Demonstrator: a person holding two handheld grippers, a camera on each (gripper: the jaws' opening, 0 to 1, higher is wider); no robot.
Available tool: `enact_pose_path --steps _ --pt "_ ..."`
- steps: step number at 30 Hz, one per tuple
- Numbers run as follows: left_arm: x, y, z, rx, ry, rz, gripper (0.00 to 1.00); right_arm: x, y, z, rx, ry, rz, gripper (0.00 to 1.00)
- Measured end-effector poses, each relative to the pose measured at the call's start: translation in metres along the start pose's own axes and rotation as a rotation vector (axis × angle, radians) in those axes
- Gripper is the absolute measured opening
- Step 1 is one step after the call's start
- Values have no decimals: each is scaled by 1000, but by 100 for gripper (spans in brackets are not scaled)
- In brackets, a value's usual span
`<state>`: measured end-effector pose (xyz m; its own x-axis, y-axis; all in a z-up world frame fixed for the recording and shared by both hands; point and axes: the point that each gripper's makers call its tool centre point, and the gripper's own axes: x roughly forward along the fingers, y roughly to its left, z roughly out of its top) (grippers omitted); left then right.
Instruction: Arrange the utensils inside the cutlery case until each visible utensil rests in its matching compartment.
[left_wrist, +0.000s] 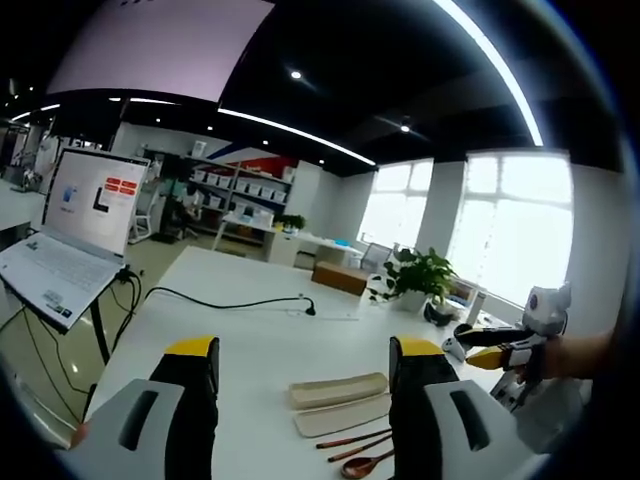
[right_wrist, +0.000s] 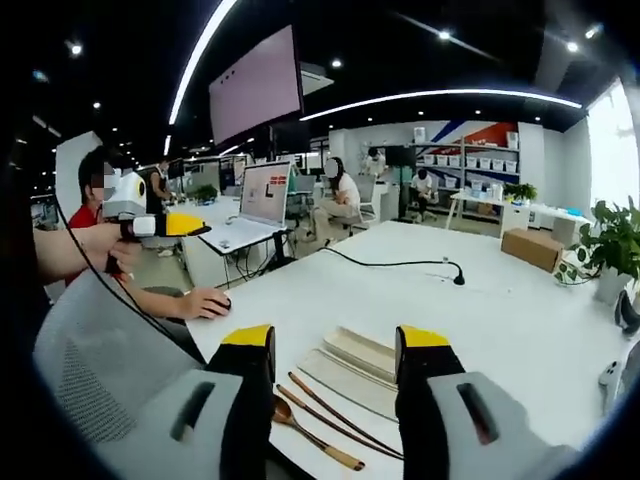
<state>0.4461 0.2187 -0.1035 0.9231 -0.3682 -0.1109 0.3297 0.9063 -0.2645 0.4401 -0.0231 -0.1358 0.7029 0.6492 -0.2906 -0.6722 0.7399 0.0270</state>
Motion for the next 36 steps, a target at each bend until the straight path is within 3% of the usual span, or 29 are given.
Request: enact_pose_path --steps 3,14,22,26,28,33,36 --pt "2 3 5 -14 -12 1 71 -1 -1 4 70 -17 21 41" --pt "8 2 7 -4 -9 -13 71 -1 -18 6 101 -7 24 40" --pt "10 -1 7 -18 -5 -32 70 3 -17 -6 22 75 82 39" --pt "14 -5 5 0 8 -47 70 7 -25 -16 -12 122 58 52" --pt "16 -5 3 -2 19 -52 69 8 -27 -24 -41 166 60 46" --pt "18 -2 6 -10 13 -49 69 14 -27 -28 -63 179 71 42" --pt "21 2 5 -17 17 -45 68 17 -25 -35 -135 220 108 39"
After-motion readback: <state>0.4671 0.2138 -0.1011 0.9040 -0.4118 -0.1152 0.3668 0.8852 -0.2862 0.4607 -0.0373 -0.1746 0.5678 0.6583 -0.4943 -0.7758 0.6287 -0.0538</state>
